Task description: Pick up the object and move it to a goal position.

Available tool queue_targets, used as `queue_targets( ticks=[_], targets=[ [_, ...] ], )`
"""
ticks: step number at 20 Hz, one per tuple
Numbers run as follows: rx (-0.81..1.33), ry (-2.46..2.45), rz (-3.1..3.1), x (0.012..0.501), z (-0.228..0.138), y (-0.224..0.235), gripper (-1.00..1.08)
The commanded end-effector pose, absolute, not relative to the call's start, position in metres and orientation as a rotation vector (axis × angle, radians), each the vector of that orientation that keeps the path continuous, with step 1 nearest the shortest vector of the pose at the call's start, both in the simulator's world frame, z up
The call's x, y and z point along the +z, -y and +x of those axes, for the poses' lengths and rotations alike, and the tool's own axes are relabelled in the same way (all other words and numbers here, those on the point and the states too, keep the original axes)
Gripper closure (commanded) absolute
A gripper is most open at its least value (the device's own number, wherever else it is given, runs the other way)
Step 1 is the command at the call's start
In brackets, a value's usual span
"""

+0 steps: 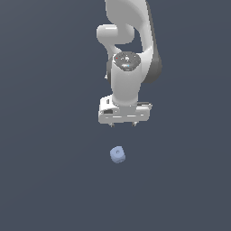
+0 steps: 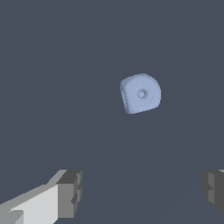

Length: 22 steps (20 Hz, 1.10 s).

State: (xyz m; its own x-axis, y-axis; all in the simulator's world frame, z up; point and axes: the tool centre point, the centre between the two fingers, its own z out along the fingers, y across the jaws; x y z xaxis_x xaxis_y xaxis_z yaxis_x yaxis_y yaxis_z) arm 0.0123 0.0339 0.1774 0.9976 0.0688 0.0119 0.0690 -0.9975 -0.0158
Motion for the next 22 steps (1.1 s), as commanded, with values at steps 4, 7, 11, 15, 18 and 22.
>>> queue_targets(
  ticks=[4,7,11,15,18,22],
  targets=[
    [-0.015,0.165,-3.125,0.167,0.026,-0.031,-0.92],
    [-0.013,0.214,-3.124,0.157,0.038,-0.028,-0.92],
    [-0.009,0.295,-3.122,0.14,0.056,-0.024,-0.92],
    [-0.006,0.377,-3.116,0.121,0.073,-0.018,-0.92],
    [-0.004,0.424,-3.111,0.109,0.082,-0.015,-0.92],
    [-0.001,0.469,-3.106,0.098,0.091,-0.011,-0.92]
  ],
)
